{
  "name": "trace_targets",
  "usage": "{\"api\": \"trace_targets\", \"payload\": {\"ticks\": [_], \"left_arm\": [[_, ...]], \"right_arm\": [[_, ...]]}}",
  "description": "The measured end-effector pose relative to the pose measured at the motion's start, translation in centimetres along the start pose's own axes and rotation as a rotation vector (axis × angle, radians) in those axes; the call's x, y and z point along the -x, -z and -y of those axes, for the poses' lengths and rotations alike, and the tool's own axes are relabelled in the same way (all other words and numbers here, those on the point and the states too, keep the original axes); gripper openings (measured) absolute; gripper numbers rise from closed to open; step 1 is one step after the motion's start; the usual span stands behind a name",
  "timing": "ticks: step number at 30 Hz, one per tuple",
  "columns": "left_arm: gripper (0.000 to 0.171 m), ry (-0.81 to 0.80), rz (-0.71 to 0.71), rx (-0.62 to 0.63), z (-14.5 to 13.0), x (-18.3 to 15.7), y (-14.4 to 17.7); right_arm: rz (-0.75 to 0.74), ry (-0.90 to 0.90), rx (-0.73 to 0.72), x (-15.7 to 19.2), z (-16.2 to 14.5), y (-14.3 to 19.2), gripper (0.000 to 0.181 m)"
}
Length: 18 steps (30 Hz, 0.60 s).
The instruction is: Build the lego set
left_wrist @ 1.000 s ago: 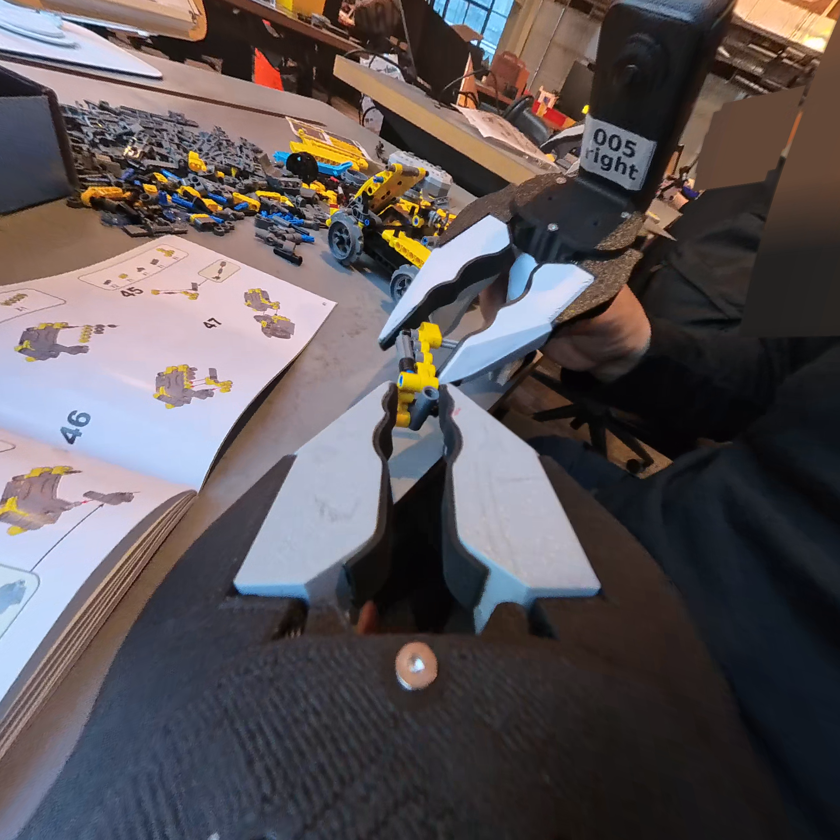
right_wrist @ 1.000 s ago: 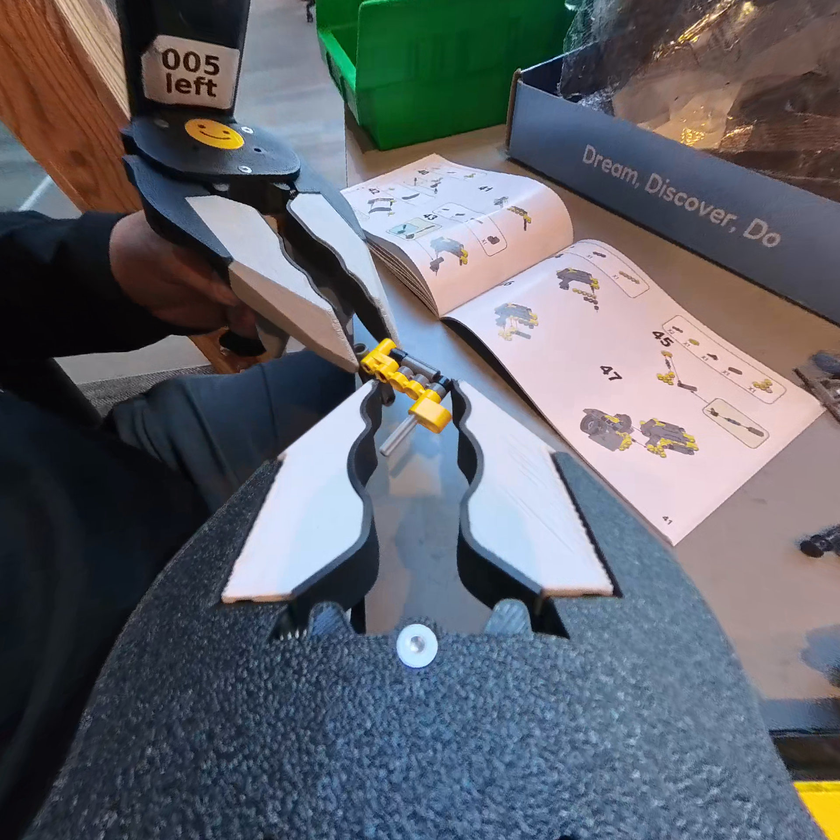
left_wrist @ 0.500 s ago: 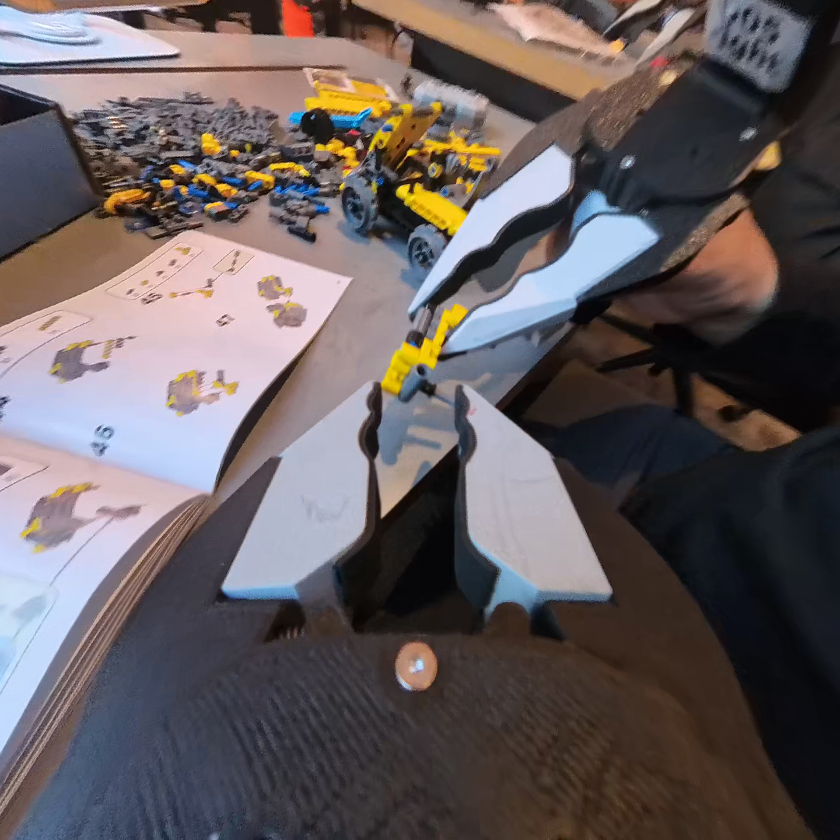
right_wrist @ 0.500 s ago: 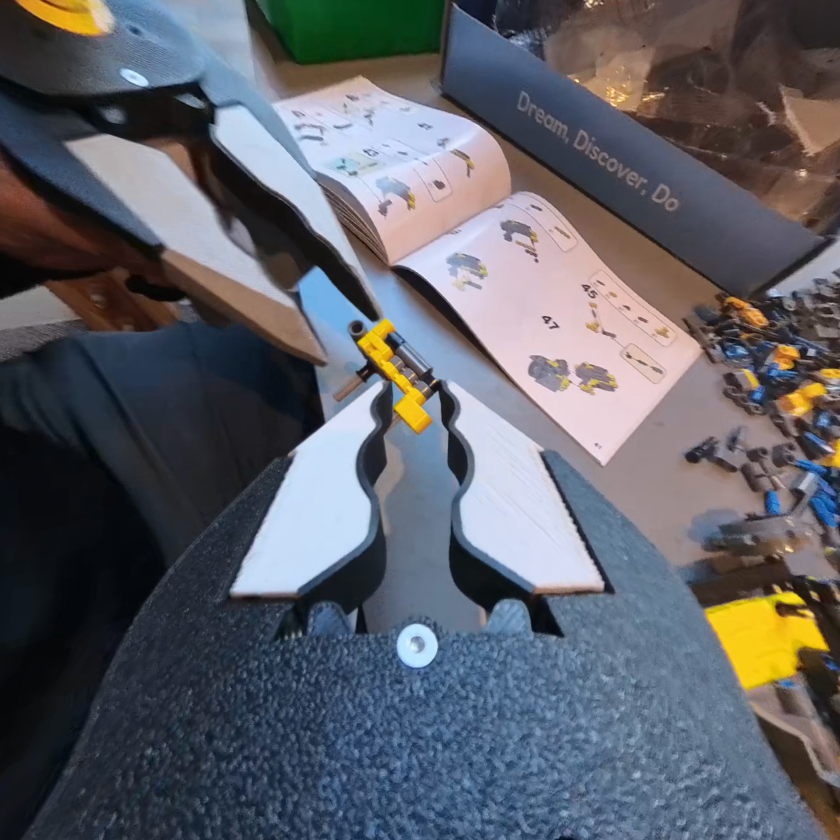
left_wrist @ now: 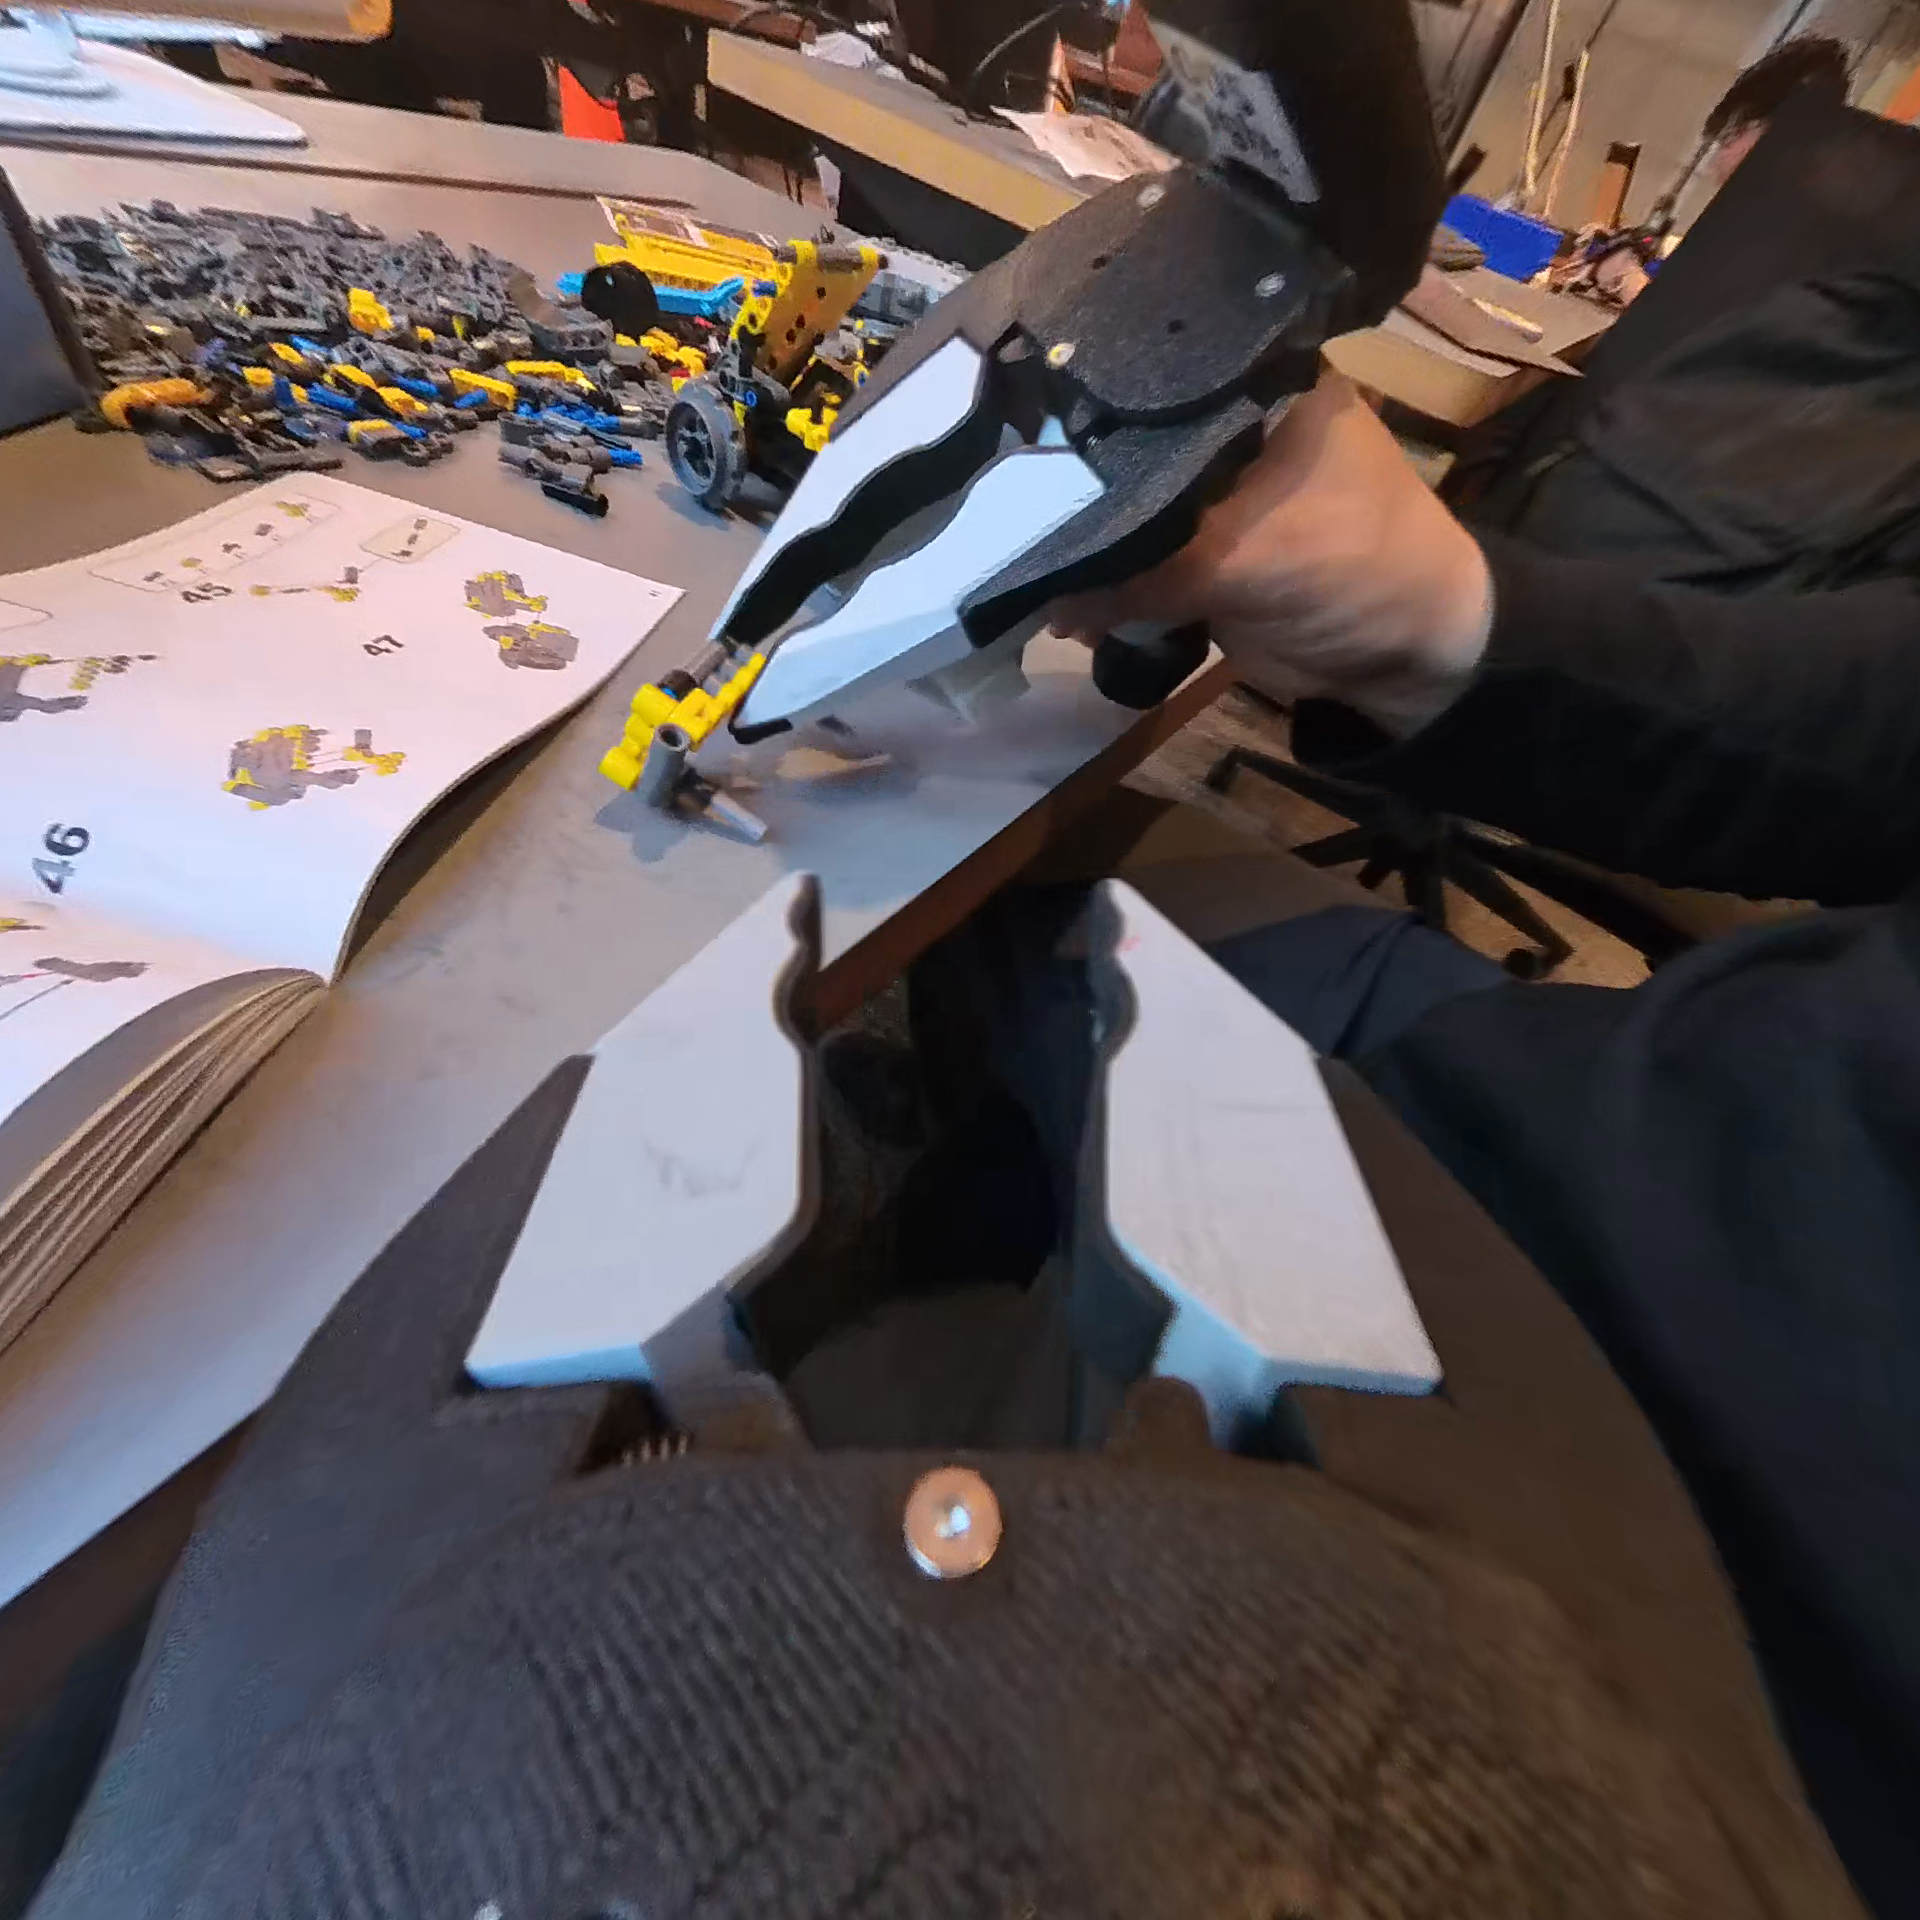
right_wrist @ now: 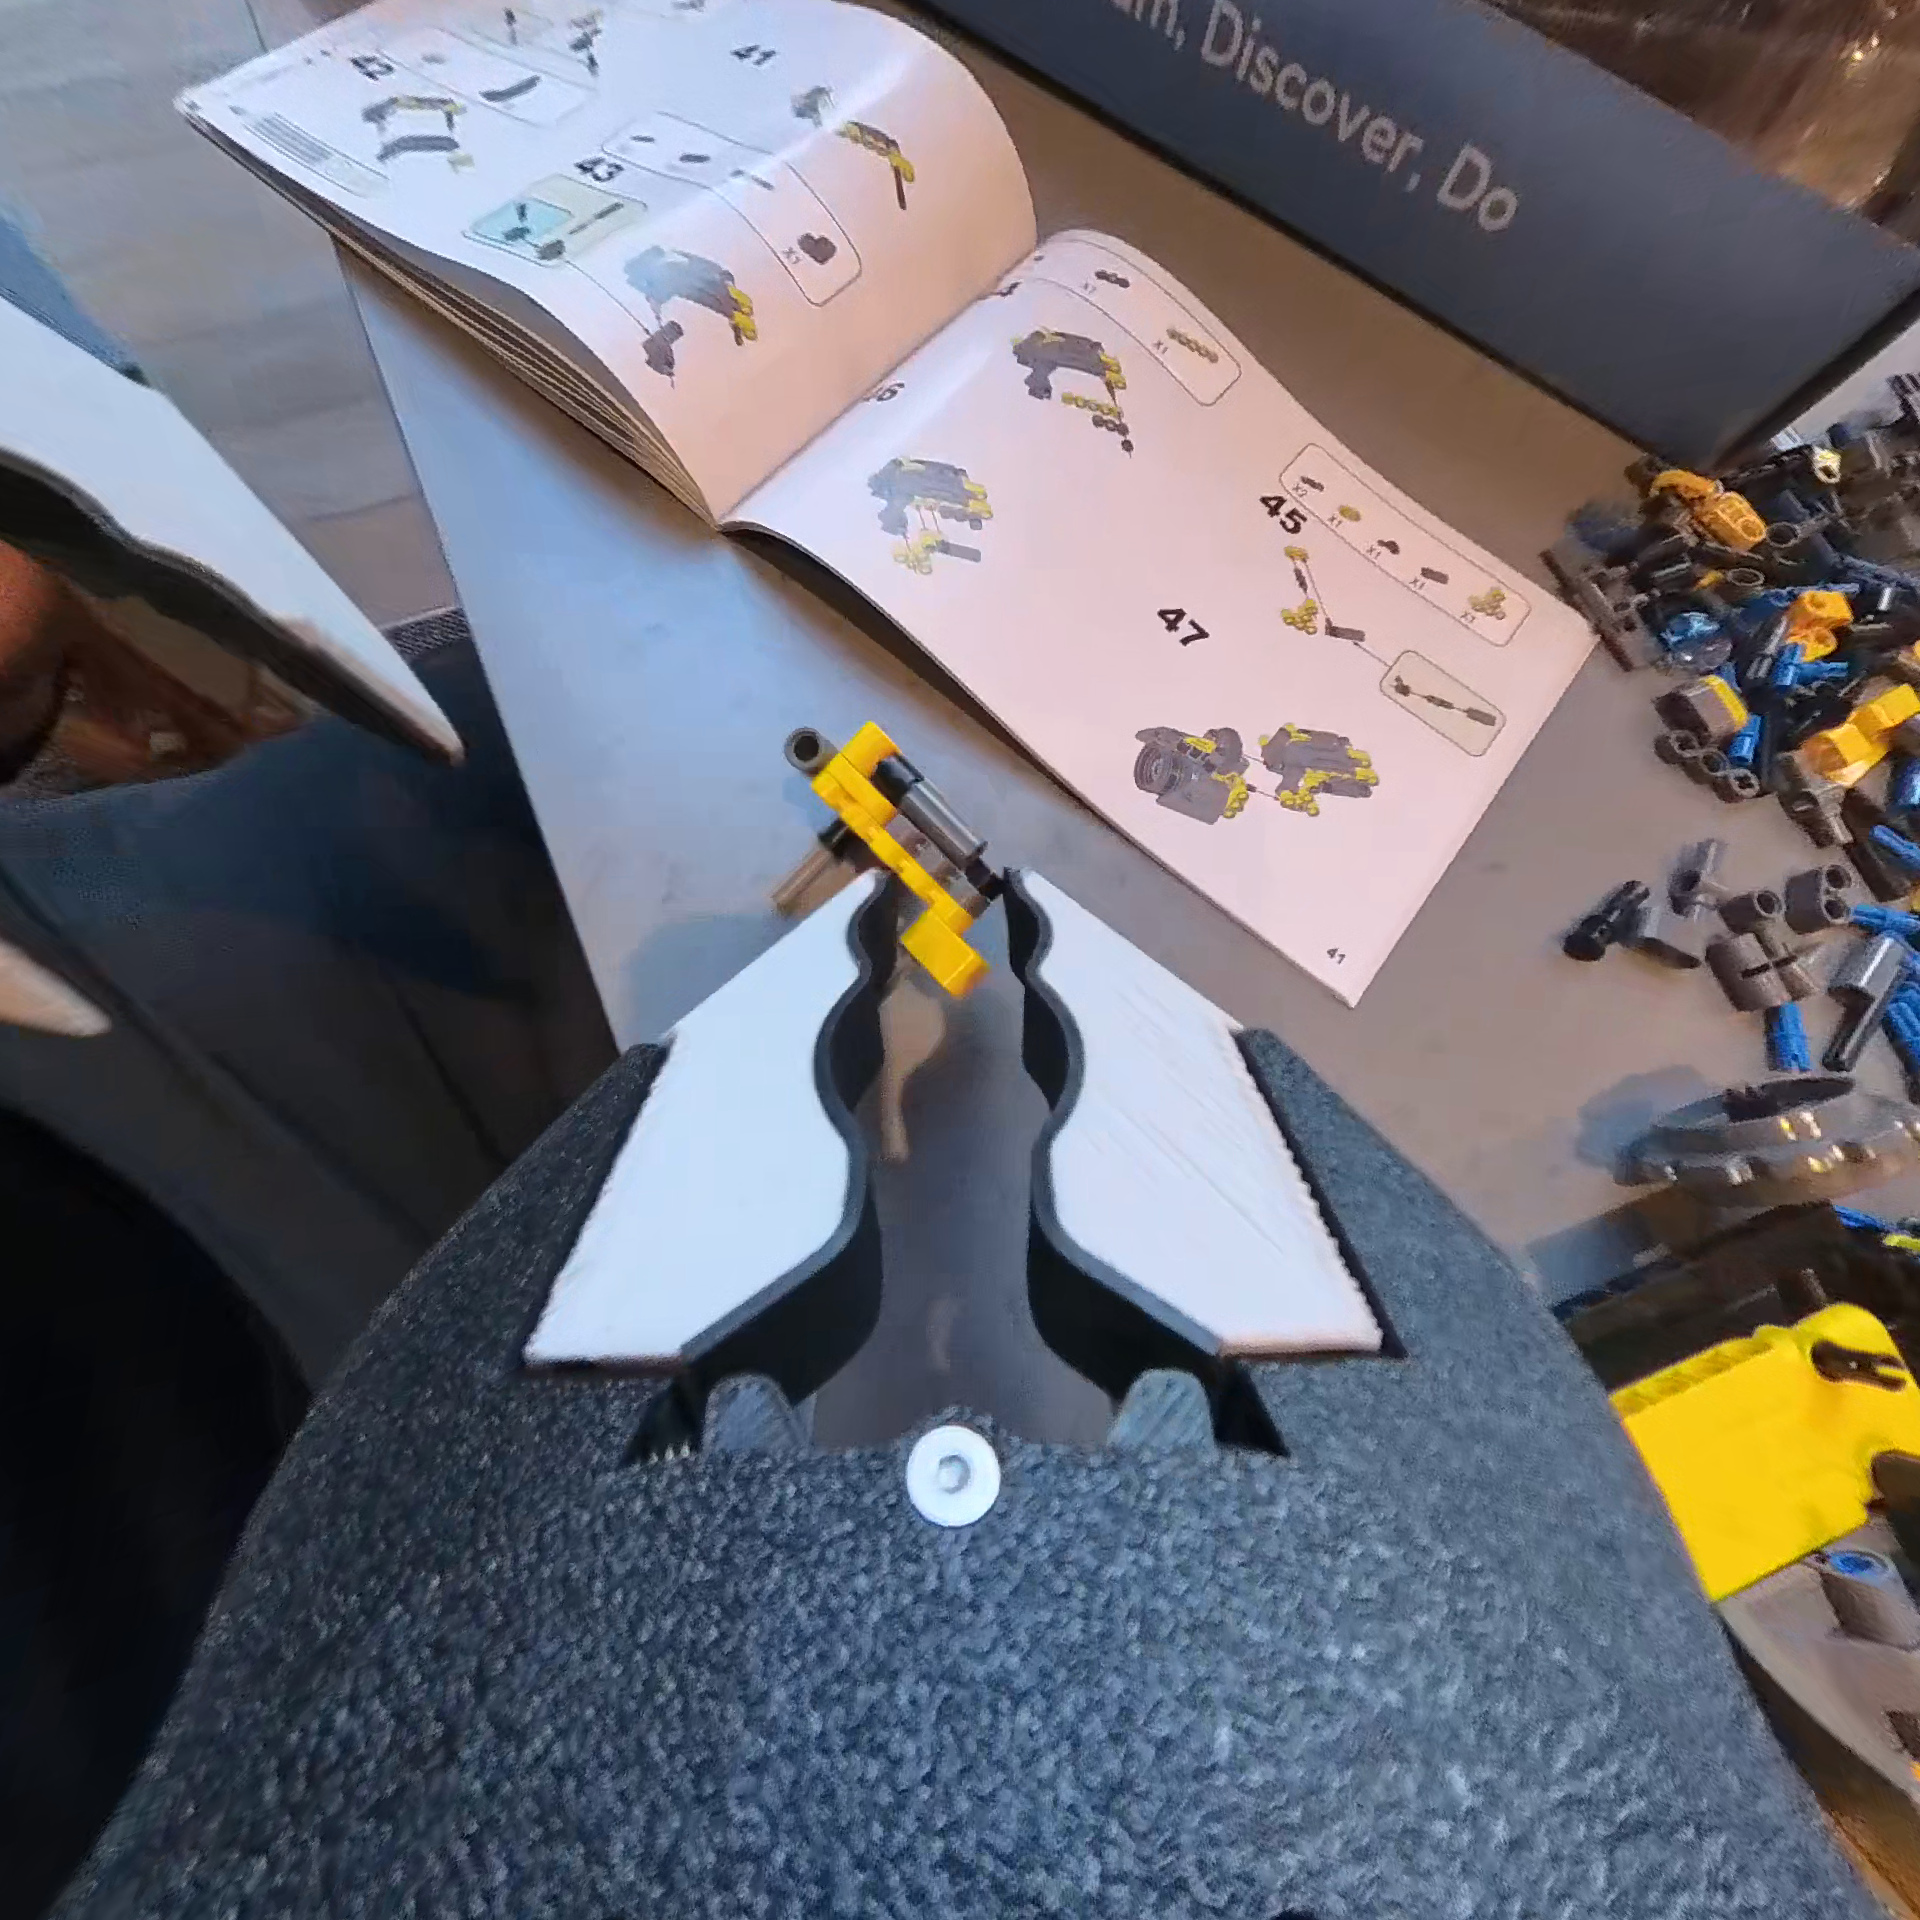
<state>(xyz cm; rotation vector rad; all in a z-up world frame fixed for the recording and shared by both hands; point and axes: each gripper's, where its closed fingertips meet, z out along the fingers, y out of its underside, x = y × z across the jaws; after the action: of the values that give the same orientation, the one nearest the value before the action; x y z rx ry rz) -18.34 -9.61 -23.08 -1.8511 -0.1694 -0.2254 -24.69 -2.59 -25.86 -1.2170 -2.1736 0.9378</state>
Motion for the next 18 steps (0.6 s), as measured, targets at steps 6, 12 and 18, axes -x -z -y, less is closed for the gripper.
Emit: {"api": "trace_targets", "payload": {"ticks": [6, 12, 18], "left_arm": [[0.066, 0.027, -0.053, -0.032, -0.1, -1.1, -0.6], [0.014, 0.025, -0.161, -0.126, 1.5, -2.0, 0.8], [0.000, 0.015, -0.227, -0.125, 1.5, -2.9, 0.7]], "right_arm": [[-0.057, 0.021, 0.033, -0.2, -0.5, -0.3, 0.034], [-0.067, 0.037, 0.019, -0.2, -0.4, 0.6, 0.037], [-0.083, 0.051, -0.079, -0.4, 0.8, 4.5, 0.040]]}}
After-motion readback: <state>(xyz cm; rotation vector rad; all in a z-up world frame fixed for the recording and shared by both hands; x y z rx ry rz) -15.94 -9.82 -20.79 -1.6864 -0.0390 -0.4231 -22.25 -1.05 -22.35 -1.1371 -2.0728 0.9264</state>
